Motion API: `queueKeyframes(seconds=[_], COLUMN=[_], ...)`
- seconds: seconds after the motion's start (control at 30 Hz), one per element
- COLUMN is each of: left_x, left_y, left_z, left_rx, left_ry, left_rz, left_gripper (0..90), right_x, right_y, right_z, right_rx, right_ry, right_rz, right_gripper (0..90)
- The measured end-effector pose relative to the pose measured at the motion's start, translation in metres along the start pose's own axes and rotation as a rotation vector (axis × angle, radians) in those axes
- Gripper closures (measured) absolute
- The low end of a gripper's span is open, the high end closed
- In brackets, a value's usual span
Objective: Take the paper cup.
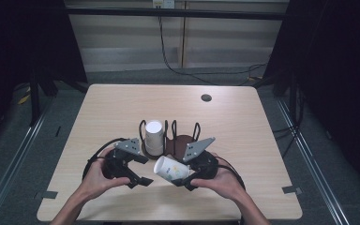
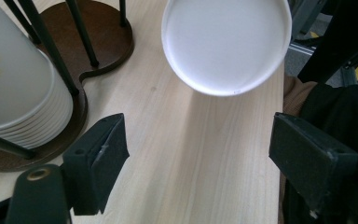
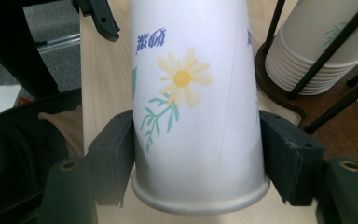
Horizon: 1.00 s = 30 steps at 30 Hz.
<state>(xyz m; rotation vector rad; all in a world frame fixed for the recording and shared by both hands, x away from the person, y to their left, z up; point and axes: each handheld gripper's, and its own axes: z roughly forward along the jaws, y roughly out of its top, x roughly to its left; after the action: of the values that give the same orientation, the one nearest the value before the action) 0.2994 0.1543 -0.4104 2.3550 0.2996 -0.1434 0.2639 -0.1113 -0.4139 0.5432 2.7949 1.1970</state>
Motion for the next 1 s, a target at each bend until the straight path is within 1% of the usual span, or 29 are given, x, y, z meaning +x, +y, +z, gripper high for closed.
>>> queueKeyframes(seconds=[0.03,0.07,0.1,0.13,0.17,0.2,0.23,0.27,0.3,0.33,0.37,0.4,0.5,0.53,0.57,0.6,0.63,0.7,0.73,0.77,0.83,0.9,0.93,0.97,1.0], left_x=[0.0,0.0,0.0,0.0,0.0,-0.001,-0.001,-0.004,-0.004,-0.004,-0.005,-0.006,-0.006,-0.006,-0.006,-0.007,-0.008,-0.008,-0.01,-0.01,-0.01,-0.011,-0.012,-0.012,-0.012], left_y=[0.0,0.0,0.0,0.0,-0.001,0.0,0.0,0.001,0.001,0.002,0.002,0.003,0.003,0.003,0.003,0.003,0.003,0.003,0.003,0.003,0.003,0.003,0.003,0.003,0.003], left_z=[0.0,0.0,0.0,0.0,-0.001,-0.001,-0.001,-0.001,-0.001,0.0,0.001,0.002,0.003,0.004,0.005,0.005,0.005,0.005,0.006,0.007,0.008,0.01,0.012,0.012,0.013], left_rx=[0.0,-0.002,-0.007,-0.008,-0.005,-0.006,-0.006,-0.014,-0.014,-0.006,-0.003,0.005,0.012,0.011,0.023,0.023,0.023,0.025,0.03,0.038,0.045,0.055,0.066,0.066,0.073], left_ry=[0.0,0.001,-0.006,0.001,0.003,0.013,0.013,0.027,0.027,0.015,0.013,0.023,0.021,0.02,0.029,0.048,0.072,0.072,0.061,0.065,0.061,0.065,0.06,0.06,0.063], left_rz=[0.0,0.001,-0.004,-0.006,0.003,0.016,0.016,0.03,0.03,0.039,0.035,0.04,0.049,0.046,0.044,0.046,0.056,0.059,0.06,0.07,0.067,0.08,0.079,0.079,0.083], left_gripper=[19.0,19.0,19.0,19.0,18.6,18.5,18.9,19.3,19.3,19.2,19.2,19.2,19.2,19.2,19.2,19.3,19.2,19.3,19.7,19.9,20.7,22.1,22.7,22.7,23.0], right_x=[0.0,0.0,0.0,0.0,0.0,0.0,0.0,-0.001,-0.001,-0.001,-0.001,-0.001,0.0,0.0,0.001,0.002,0.002,0.005,0.006,0.006,0.008,0.008,0.009,0.01,0.01], right_y=[0.0,0.004,0.004,0.005,0.009,0.01,0.01,0.012,0.012,0.012,0.012,0.013,0.014,0.015,0.015,0.015,0.015,0.015,0.015,0.015,0.016,0.016,0.016,0.016,0.017], right_z=[0.0,0.002,0.002,0.003,0.004,0.004,0.004,0.005,0.005,0.006,0.006,0.007,0.008,0.008,0.009,0.009,0.01,0.013,0.014,0.016,0.018,0.019,0.021,0.022,0.022], right_rx=[0.0,0.028,0.028,0.033,0.049,0.057,0.057,0.065,0.065,0.084,0.084,0.107,0.122,0.126,0.139,0.154,0.161,0.194,0.205,0.211,0.235,0.24,0.261,0.262,0.265], right_ry=[0.0,-0.003,-0.003,-0.001,0.001,0.005,0.005,0.02,0.02,0.028,0.028,0.026,0.031,0.022,0.017,0.003,-0.002,-0.007,-0.01,-0.008,-0.011,-0.009,-0.038,-0.041,-0.039], right_rz=[0.0,-0.014,-0.014,-0.018,-0.025,-0.031,-0.031,-0.034,-0.034,-0.046,-0.046,-0.059,-0.066,-0.069,-0.076,-0.084,-0.088,-0.093,-0.101,-0.102,-0.104,-0.109,-0.124,-0.133,-0.132], right_gripper=[31.5,31.5,31.5,31.5,31.3,31.2,31.2,31.2,31.2,31.2,31.2,31.2,31.2,31.3,31.2,31.1,31.0,31.0,31.0,31.0,30.9,30.9,30.9,30.9,30.8])
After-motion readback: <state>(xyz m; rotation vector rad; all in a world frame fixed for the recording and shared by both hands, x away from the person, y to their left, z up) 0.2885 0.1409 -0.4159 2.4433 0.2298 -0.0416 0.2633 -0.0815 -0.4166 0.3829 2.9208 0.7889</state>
